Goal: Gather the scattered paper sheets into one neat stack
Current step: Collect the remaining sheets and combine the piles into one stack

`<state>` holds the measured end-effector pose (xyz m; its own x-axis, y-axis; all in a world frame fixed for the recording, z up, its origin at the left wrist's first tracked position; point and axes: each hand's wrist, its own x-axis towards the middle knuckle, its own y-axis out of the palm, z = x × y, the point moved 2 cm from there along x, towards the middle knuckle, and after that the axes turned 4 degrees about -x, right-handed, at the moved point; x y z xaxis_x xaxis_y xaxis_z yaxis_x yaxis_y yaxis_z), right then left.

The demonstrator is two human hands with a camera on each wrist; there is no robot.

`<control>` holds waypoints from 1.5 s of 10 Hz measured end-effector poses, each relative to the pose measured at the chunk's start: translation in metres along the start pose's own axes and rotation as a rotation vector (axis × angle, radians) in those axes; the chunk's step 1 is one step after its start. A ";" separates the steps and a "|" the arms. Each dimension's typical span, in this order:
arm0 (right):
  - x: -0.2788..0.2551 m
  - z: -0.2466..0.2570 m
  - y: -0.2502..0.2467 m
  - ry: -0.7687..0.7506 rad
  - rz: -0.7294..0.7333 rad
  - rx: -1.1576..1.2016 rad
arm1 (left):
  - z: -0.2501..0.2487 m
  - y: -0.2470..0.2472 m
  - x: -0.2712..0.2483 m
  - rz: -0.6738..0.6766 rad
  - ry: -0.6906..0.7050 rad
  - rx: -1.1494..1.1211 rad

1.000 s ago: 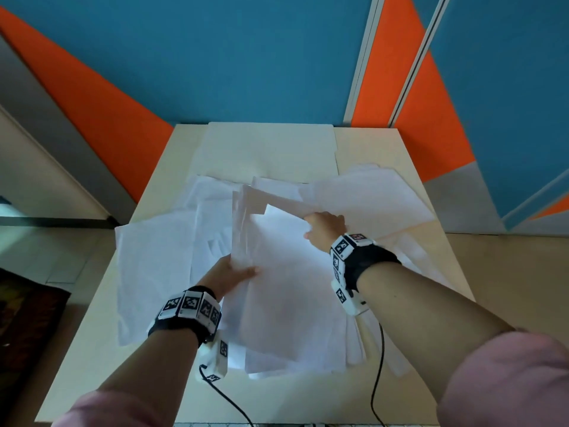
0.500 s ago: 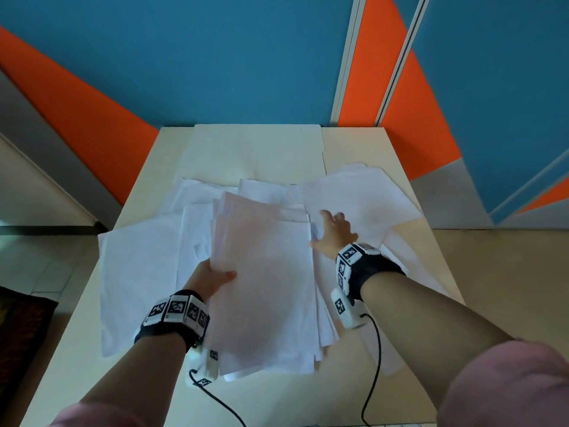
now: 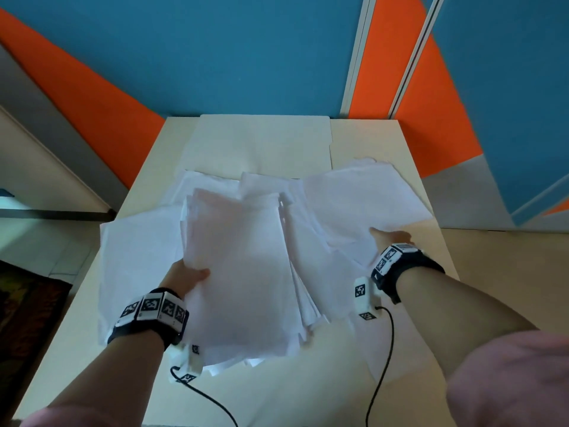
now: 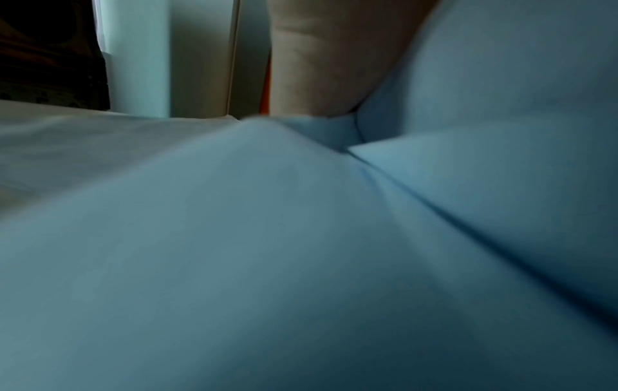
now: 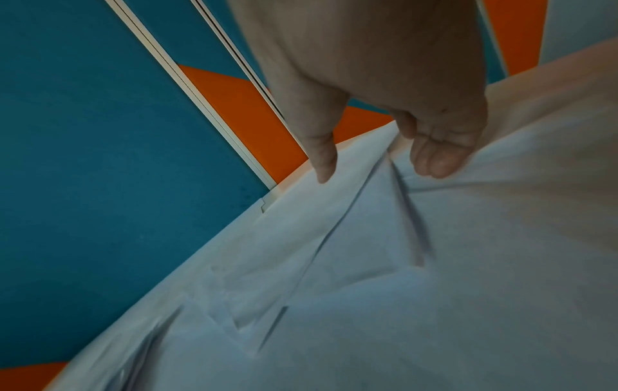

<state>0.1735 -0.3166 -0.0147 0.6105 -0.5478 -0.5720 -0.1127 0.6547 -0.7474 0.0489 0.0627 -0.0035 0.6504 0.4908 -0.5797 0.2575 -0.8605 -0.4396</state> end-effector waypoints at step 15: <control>0.023 -0.034 -0.038 -0.271 0.280 0.711 | -0.028 0.007 -0.006 -0.102 0.092 -0.218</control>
<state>0.1653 -0.3719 -0.0111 0.8123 -0.2288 -0.5365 0.1798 0.9733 -0.1429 0.0670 0.0502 0.0165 0.6727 0.5706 -0.4710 0.4664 -0.8212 -0.3287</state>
